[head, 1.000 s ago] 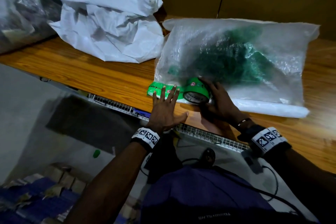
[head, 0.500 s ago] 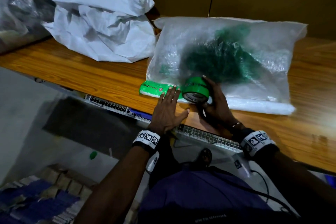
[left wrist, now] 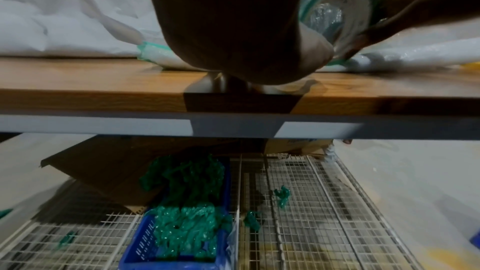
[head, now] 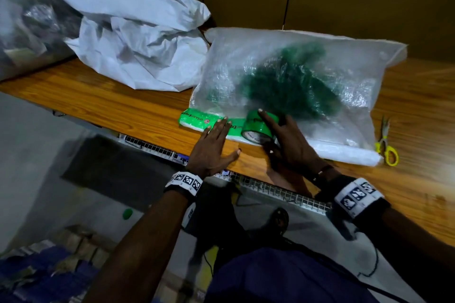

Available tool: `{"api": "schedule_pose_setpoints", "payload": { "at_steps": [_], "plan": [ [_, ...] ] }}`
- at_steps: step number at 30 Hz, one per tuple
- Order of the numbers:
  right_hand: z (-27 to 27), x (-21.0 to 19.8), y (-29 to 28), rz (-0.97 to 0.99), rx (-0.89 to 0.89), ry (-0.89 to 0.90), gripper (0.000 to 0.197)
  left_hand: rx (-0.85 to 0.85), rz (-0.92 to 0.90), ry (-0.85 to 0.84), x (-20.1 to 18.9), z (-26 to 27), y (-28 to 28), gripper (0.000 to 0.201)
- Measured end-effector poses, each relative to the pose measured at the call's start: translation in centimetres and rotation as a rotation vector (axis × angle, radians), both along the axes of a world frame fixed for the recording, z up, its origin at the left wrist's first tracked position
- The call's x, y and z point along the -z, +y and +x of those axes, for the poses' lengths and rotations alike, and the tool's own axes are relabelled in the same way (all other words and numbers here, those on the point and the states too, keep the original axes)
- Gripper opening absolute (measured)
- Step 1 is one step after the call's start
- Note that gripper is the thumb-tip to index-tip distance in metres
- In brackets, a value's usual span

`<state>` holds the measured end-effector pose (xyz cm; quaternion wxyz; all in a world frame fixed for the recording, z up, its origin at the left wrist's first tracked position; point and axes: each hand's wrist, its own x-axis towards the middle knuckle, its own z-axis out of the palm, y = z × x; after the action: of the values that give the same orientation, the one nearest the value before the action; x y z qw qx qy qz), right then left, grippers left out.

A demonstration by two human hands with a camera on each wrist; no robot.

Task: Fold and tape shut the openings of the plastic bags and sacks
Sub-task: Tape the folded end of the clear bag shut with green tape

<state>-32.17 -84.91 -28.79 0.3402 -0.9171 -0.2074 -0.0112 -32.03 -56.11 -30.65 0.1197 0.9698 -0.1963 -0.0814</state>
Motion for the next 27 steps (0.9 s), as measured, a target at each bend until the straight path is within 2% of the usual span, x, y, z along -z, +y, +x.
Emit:
{"api": "schedule_pose_setpoints", "payload": {
  "at_steps": [3,5,7,10,12,15,17,19,21,23,25,27],
  "plan": [
    [-0.1,-1.3,-2.2,-0.193,0.007,-0.018,0.082,0.000,-0.007,-0.006,-0.2,0.0,-0.2,0.092],
    [-0.1,-1.5,-2.9,-0.198,-0.051,-0.022,0.083,-0.020,0.001,-0.012,-0.6,-0.1,-0.6,0.093],
    [-0.2,-1.2,-3.0,-0.047,-0.052,0.038,0.090,-0.034,-0.006,-0.046,-0.9,-0.3,-1.5,0.094],
    [-1.3,0.1,-2.1,0.306,0.029,0.114,0.093,0.012,-0.047,-0.054,-0.6,-0.7,-3.6,0.094],
    [-1.8,0.9,-1.0,0.394,0.085,0.124,0.089,0.009,-0.052,-0.024,0.0,-0.9,-4.8,0.097],
    [-1.2,1.3,-1.1,0.324,0.107,0.118,0.092,-0.018,-0.036,-0.023,0.7,-0.9,-5.1,0.102],
    [-0.4,0.3,-2.5,0.137,0.050,0.110,0.091,-0.015,-0.011,-0.030,0.8,-0.9,-5.0,0.105],
    [0.2,-1.6,-4.1,-0.090,-0.017,0.036,0.084,-0.012,0.009,-0.050,0.8,-0.8,-5.0,0.107],
    [0.3,-3.1,-5.5,-0.236,-0.044,-0.019,0.083,-0.010,0.016,-0.053,0.8,-0.9,-5.1,0.106],
    [0.2,-3.0,-6.3,-0.229,-0.069,-0.051,0.082,-0.034,0.000,-0.060,0.7,-0.7,-5.2,0.103],
    [-0.5,-1.9,-6.4,-0.082,-0.081,-0.018,0.079,-0.066,-0.013,-0.057,0.3,-0.7,-5.6,0.100],
    [-1.6,-0.3,-5.8,0.102,-0.008,0.057,0.080,-0.054,-0.051,-0.071,0.2,-0.8,-6.5,0.096]
  ]
}}
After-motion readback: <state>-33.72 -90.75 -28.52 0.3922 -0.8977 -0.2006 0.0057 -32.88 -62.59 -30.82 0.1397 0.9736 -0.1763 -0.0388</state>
